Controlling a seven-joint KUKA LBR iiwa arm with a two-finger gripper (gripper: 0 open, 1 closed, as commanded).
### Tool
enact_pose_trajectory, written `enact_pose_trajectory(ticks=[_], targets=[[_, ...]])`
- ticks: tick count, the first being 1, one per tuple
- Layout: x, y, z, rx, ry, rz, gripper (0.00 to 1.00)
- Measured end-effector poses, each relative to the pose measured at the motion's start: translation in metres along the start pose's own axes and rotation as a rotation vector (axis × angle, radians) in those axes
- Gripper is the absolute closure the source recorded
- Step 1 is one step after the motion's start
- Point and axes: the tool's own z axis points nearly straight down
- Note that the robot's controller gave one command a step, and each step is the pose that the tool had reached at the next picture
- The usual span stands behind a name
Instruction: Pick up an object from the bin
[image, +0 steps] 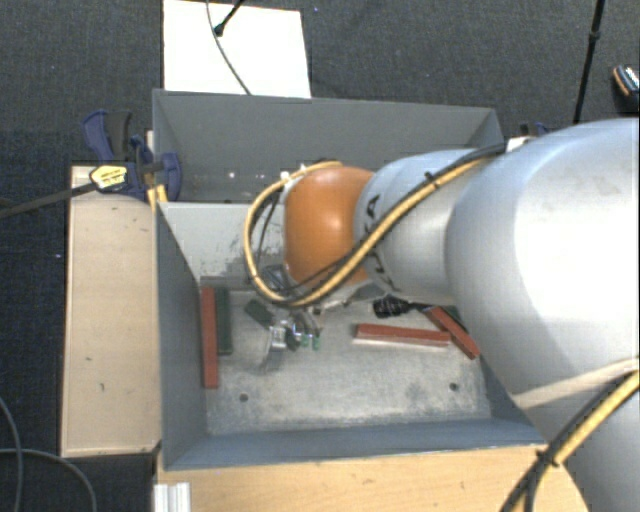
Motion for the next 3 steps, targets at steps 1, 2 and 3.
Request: enact_pose_trajectory(ticks=[1,2,3], targets=[[-0.001,0.000,-0.002,-0.002,-0.003,0.007,1.00],[0.000,0.000,0.000,0.000,0.000,0.007,0.00],[0.022,0.026,0.000,0.002,0.006,-0.310,0.00]])
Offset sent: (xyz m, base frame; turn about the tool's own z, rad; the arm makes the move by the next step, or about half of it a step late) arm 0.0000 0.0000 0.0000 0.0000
